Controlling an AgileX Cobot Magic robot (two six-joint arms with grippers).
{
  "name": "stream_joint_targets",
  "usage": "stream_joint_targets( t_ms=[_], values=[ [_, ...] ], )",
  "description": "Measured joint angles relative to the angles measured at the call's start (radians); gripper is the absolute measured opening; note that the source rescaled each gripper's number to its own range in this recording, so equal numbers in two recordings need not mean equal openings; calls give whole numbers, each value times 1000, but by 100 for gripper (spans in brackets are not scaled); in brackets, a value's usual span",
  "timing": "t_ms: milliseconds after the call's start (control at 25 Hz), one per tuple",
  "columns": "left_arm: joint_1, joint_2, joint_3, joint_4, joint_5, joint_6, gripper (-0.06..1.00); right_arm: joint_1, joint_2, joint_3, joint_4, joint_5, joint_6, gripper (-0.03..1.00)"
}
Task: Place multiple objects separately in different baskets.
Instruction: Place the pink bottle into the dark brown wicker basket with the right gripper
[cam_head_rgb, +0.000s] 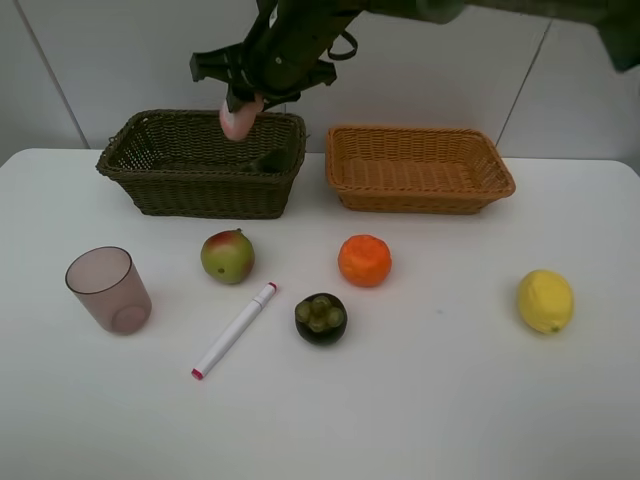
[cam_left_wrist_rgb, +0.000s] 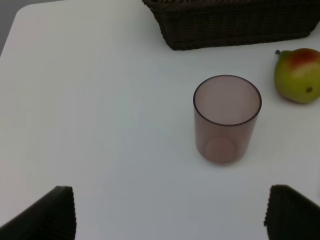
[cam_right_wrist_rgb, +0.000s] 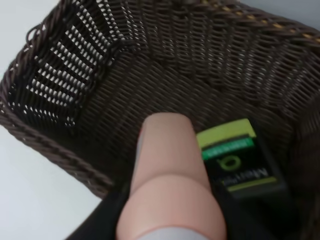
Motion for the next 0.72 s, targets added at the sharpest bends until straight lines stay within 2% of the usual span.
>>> stream_joint_targets(
  t_ms=[320,640,720],
  values=[
    [0,0,0,0,0,0,100,3,78,-22,56,-89,0,0],
    [0,0,0,0,0,0,100,3,102,-22,60,-104,0,0],
    [0,0,0,0,0,0,100,3,102,-22,60,-106,0,4]
  ],
)
